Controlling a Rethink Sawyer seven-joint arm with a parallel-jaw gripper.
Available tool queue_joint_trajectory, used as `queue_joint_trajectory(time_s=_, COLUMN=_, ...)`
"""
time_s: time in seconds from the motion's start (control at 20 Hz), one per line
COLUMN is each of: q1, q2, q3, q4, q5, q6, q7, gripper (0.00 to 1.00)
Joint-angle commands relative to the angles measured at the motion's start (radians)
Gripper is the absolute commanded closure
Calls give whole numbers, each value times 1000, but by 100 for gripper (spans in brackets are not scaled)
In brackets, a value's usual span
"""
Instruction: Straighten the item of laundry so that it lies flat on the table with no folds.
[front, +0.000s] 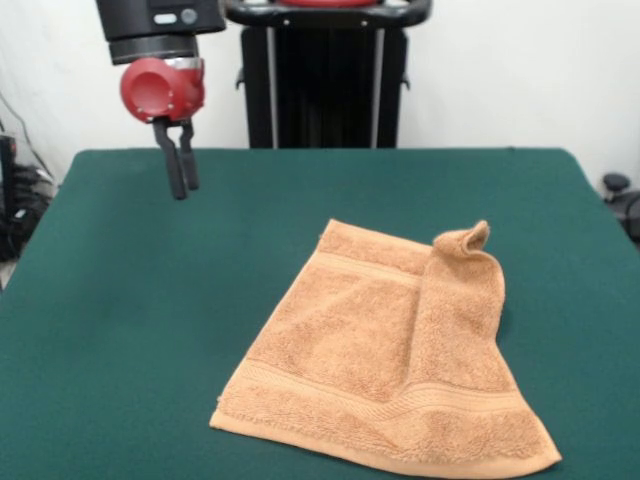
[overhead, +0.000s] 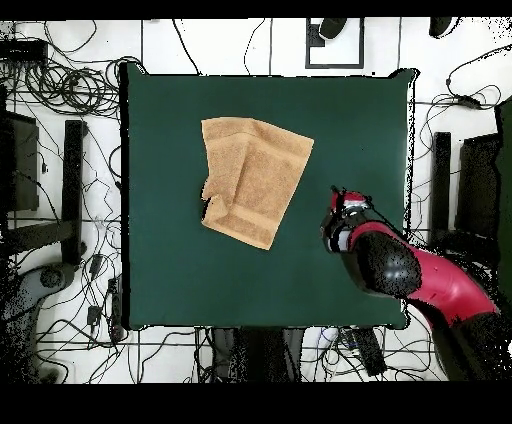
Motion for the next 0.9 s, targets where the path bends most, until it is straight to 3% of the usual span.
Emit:
queue_joint_trajectory(time_s=0.05, q1=71, q2=0, q3=103, q4=23, q5=38, q6=-9, q7=-3, gripper=0)
queue_joint_trajectory(time_s=0.9, q1=107, q2=39, q3=63, q4=-3, q5=28, q6=-71, q7=21, gripper=0)
